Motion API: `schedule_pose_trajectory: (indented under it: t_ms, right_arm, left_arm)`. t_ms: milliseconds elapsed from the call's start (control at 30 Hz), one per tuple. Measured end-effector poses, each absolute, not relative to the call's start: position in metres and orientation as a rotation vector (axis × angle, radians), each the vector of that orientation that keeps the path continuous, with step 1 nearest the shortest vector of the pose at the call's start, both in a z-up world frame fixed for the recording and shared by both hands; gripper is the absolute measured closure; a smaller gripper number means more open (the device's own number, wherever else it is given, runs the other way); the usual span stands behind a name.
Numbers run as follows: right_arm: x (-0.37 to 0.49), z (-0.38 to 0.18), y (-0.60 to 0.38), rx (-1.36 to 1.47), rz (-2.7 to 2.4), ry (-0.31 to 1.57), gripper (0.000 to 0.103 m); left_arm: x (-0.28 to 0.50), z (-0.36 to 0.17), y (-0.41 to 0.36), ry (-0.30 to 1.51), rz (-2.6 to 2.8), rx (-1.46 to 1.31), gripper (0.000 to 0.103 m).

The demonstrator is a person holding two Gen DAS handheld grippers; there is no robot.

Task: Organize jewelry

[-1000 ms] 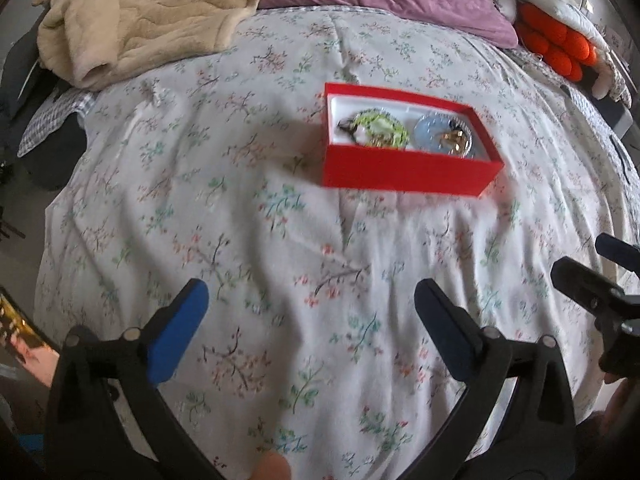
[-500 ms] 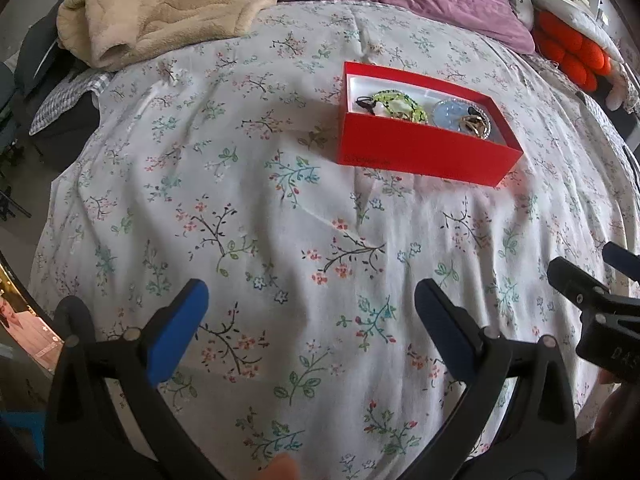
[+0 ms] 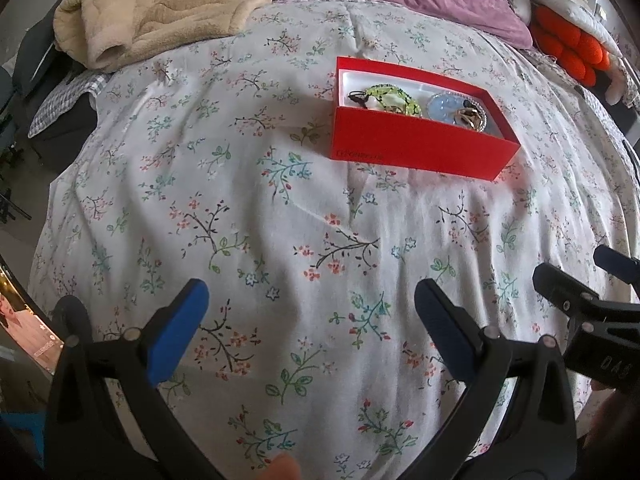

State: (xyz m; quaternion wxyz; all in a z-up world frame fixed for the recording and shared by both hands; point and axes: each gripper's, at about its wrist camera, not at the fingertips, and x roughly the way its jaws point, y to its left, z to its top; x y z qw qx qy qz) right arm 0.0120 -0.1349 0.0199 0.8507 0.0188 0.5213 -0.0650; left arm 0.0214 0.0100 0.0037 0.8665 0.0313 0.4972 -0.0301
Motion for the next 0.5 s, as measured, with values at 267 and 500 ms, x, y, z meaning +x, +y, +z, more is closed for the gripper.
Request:
schedule_pose_trajectory:
  t_ms: [267, 500]
  right_arm:
    - [0.0123, 0.0196, -0.1339, 0.036, -0.131, 1.100, 0.000]
    - [0.0129, 0.0193, -0.1314, 0.032, -0.127, 1.102, 0.000]
  left_arm:
    - [0.0212, 0.0021, 0.0128, 1.042, -0.046, 0.068, 0.001]
    - [0.0212, 0.0016, 0.0141, 1.040, -0.038, 0.062, 0.001]
